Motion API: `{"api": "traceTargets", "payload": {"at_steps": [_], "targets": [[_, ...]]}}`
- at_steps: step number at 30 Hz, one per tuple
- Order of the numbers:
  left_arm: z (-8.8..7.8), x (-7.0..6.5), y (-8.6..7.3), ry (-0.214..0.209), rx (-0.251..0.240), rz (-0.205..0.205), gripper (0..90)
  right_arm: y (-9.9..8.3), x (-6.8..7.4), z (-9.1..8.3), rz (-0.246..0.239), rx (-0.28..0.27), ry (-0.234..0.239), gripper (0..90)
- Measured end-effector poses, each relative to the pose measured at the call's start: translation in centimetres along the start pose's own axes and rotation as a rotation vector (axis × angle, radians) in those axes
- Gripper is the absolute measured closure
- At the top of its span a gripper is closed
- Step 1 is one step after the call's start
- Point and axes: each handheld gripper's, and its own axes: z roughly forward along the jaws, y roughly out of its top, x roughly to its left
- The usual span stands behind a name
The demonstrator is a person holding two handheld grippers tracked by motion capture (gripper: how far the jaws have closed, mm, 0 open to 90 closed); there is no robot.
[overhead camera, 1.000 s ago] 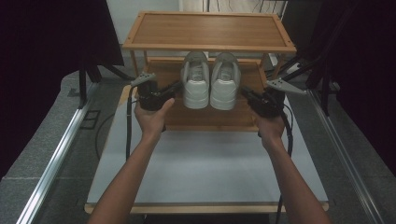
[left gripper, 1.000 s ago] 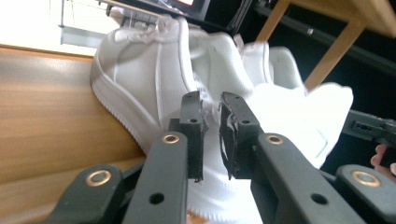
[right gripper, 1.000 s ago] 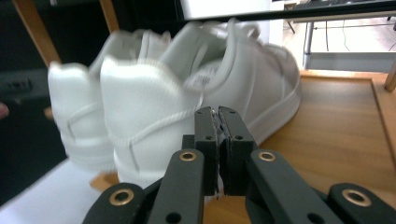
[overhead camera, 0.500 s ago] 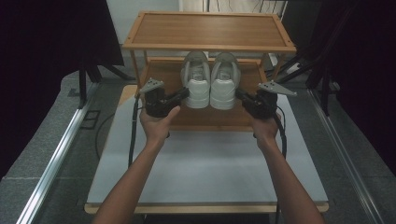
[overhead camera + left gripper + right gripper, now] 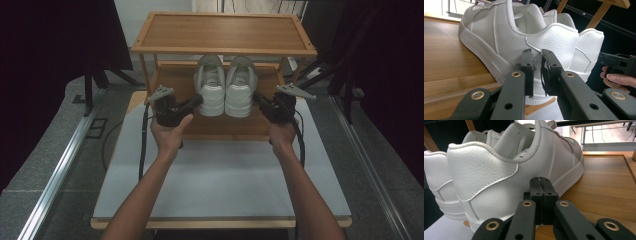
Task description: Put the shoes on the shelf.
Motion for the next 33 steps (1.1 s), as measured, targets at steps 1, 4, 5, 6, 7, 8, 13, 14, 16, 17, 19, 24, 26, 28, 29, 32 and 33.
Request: {"api": "traceTargets", "payload": {"at_steps": [1,4,5,6,7,8,13,14,16,17,19,24,26,28,29,32,33], "targets": [[0.0,0.0,0.0,0.000,-0.001,-0.001,80.3,0.0,0.0,0.0,0.000,0.000,0.000,89.2],[0.0,0.1,0.0,-0.001,-0.001,-0.005,79.2,0.0,-0.1,0.0,0.008,-0.001,0.000,87.8],[0.0,0.1,0.0,-0.002,0.000,-0.006,78.5,0.0,-0.1,0.0,0.008,0.000,0.000,86.6],[0.0,0.1,0.0,-0.002,0.001,-0.006,77.6,0.0,-0.2,-0.1,0.008,0.001,-0.001,84.4],[-0.1,0.2,0.0,-0.002,0.002,-0.006,76.5,0.0,-0.3,-0.1,0.011,0.001,-0.002,81.6],[-0.1,0.2,0.0,0.001,-0.004,-0.008,74.4,0.0,-0.5,-0.1,0.017,0.004,-0.003,79.7],[-0.5,0.1,0.2,-0.012,-0.021,-0.008,64.7,-0.1,-0.8,-0.7,0.018,-0.019,0.003,75.6],[-0.6,0.1,0.2,-0.013,-0.023,-0.002,62.7,-0.1,-0.8,-0.9,0.015,-0.022,0.005,74.5],[-0.9,-0.1,0.3,-0.013,-0.030,0.006,58.4,0.0,-0.7,-1.4,-0.004,-0.032,-0.001,71.9],[-1.1,-0.2,0.4,-0.012,-0.034,0.012,57.1,0.0,-0.7,-1.7,-0.010,-0.036,-0.002,70.7],[-1.3,-0.3,0.4,-0.012,-0.037,0.014,54.4,0.0,-0.7,-2.0,-0.011,-0.045,-0.003,69.8],[-2.7,-0.6,0.1,-0.004,-0.039,0.051,49.6,-0.4,-0.9,-4.4,-0.027,-0.077,0.023,62.8],[-3.3,-0.5,-0.2,-0.012,-0.033,0.051,48.2,-0.9,-0.9,-5.2,-0.036,-0.070,0.034,60.7],[-3.8,-0.5,-0.5,-0.011,-0.028,0.060,47.4,-1.5,-1.1,-5.9,-0.050,-0.071,0.035,60.0],[-4.1,-0.4,-0.9,-0.011,-0.025,0.062,47.2,-1.9,-1.2,-6.4,-0.054,-0.072,0.037,59.8],[-4.7,-0.2,-1.5,-0.013,-0.019,0.061,46.7,-3.3,-1.7,-7.7,-0.054,-0.071,0.051,59.0],[-4.9,-0.1,-1.8,-0.015,-0.017,0.059,46.7,-3.3,-1.7,-7.7,-0.054,-0.071,0.051,59.0]]}}
